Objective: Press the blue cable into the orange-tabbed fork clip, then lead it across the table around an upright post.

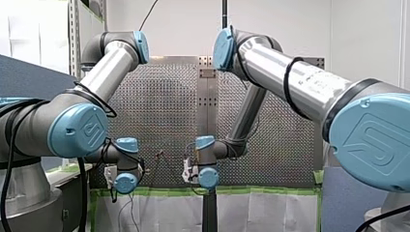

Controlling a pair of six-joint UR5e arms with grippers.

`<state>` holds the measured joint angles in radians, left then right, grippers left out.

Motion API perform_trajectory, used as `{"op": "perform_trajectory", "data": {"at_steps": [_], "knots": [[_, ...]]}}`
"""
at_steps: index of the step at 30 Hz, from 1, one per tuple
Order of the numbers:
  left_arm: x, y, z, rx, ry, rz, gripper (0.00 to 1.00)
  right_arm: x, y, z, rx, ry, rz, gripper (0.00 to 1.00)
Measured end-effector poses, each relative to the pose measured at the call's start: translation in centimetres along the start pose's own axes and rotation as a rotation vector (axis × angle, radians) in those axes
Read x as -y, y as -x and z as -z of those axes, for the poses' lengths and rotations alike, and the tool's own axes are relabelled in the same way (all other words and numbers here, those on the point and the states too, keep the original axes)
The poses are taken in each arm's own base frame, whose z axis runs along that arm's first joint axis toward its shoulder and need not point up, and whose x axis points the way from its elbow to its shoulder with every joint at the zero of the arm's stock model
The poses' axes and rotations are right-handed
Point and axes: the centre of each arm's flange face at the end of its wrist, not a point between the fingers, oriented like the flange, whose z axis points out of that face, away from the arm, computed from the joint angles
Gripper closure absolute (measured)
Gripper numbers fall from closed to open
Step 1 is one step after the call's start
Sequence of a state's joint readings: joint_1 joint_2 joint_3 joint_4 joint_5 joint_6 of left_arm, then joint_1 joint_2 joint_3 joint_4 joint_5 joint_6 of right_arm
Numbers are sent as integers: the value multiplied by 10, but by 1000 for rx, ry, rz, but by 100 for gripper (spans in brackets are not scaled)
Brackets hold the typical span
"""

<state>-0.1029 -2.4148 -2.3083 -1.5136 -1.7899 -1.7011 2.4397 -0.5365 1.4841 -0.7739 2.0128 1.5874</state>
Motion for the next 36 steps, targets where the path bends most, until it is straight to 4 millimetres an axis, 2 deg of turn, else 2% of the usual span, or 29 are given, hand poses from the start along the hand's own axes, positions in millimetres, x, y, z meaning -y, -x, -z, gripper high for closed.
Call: {"op": "perform_trajectory", "data": {"at_steps": [4,19,29,36], "knots": [[1,0,-9,5,0,5,100,-7,-14,-8,-17,7,-9,100],[7,-1,-49,-1,-25,-1,100,-38,-24,-39,-36,6,-26,100],[6,1,-67,8,-32,13,100,-40,-35,-52,-39,7,-23,100],[3,1,-69,3,-26,5,100,-40,-34,-52,-28,7,-18,100]]}}
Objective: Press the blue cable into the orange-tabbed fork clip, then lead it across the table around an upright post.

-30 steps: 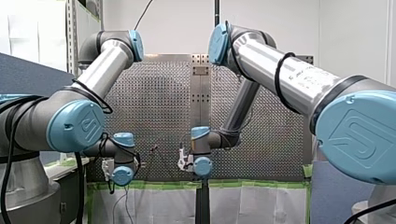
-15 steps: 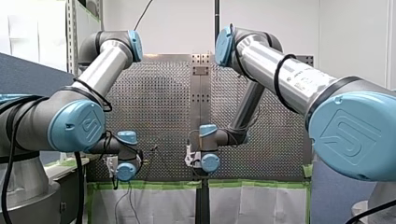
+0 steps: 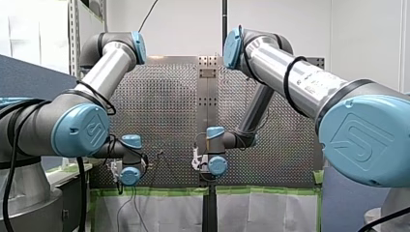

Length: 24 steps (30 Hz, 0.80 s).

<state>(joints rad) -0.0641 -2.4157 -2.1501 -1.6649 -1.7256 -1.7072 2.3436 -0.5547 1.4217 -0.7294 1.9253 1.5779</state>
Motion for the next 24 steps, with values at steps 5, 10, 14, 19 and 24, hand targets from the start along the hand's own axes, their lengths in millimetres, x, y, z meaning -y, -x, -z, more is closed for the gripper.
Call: {"op": "perform_trajectory", "data": {"at_steps": [5,10,14,19,24], "knots": [[-1,-1,0,-2,2,-6,100,-1,3,2,18,1,7,100],[0,0,-3,2,-2,0,100,-2,5,2,22,5,9,100],[-1,-5,-5,-3,-4,11,100,-3,9,2,26,7,10,100],[-2,-21,-10,-26,-1,8,100,-7,23,2,46,13,17,100],[-5,-36,-13,-60,4,4,100,-10,26,-1,49,18,17,100]]}}
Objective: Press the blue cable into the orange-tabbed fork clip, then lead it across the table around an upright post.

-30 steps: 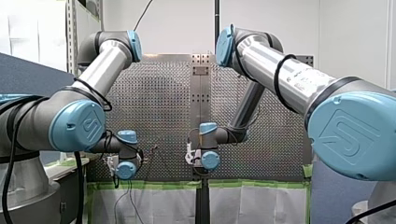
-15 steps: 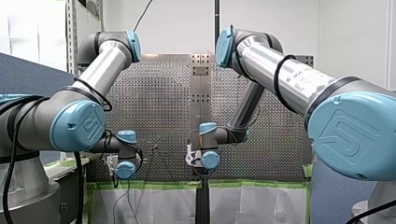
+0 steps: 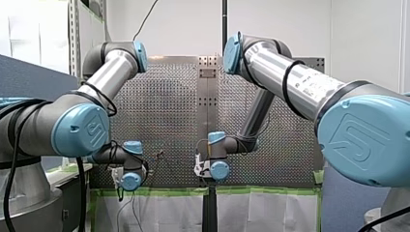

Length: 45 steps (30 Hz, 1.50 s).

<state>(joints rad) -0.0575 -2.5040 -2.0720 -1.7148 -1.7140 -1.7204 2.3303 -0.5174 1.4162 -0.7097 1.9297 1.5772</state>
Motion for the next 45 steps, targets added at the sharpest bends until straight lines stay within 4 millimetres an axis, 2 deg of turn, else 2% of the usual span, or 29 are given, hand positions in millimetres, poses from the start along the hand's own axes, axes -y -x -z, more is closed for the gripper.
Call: {"op": "perform_trajectory", "data": {"at_steps": [6,13,22,30,40,41,42,43,45], "knots": [[0,-1,-13,-12,-8,-4,100,3,-9,-9,-17,-1,-7,100],[0,2,-18,-46,-24,-4,100,7,-17,-14,-34,-3,-12,100],[-1,30,-28,-51,-23,42,100,4,-22,-20,-47,5,-18,100],[3,63,-47,3,-27,102,100,-5,-30,-32,-63,24,-28,100],[4,73,-60,17,-27,118,100,-26,-35,-47,-69,52,-35,100],[4,73,-61,13,-26,113,97,-26,-35,-47,-69,53,-35,100],[4,73,-61,11,-25,109,90,-27,-35,-47,-69,54,-35,100],[3,73,-61,7,-24,104,90,-28,-35,-48,-68,54,-35,100],[2,72,-60,-4,-19,89,72,-28,-35,-48,-68,55,-35,100]]}}
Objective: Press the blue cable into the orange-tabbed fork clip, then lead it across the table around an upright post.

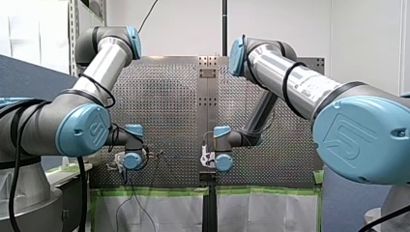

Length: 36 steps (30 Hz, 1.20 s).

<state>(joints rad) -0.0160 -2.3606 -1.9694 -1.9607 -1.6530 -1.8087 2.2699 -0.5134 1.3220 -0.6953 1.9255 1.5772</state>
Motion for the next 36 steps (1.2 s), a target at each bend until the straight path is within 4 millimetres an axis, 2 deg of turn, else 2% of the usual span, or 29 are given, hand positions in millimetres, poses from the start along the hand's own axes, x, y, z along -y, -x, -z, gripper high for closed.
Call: {"op": "perform_trajectory", "data": {"at_steps": [1,2,5,6,7,8,9,10,12,13,14,23,31,36], "knots": [[-1,-1,1,-6,6,-8,72,0,0,0,0,1,0,100],[-2,-1,2,-15,16,-20,65,-1,0,0,0,1,0,100],[-6,-3,5,-39,50,-54,65,-1,0,0,1,1,0,100],[-8,-4,5,-46,60,-65,59,-1,0,-1,1,1,0,100],[-9,-4,6,-53,71,-74,59,-1,0,-1,1,1,0,100],[-11,-5,7,-63,81,-83,52,-1,0,-1,1,1,0,100],[-12,-5,8,-71,85,-87,35,-1,0,-1,1,2,0,100],[-13,-6,8,-79,87,-90,35,-1,0,0,1,1,0,100],[-15,-7,10,-98,86,-94,5,-1,0,0,2,1,1,100],[-15,-8,11,-106,83,-95,5,-1,0,0,3,1,1,100],[-15,-9,12,-117,79,-97,0,-1,0,0,3,1,1,100],[-14,-14,31,-194,63,-145,0,-1,1,0,8,-1,3,100],[-6,0,46,-175,1,-143,0,0,2,2,14,-2,5,100],[0,-3,63,-199,-40,-142,0,1,2,2,15,-3,6,100]]}}
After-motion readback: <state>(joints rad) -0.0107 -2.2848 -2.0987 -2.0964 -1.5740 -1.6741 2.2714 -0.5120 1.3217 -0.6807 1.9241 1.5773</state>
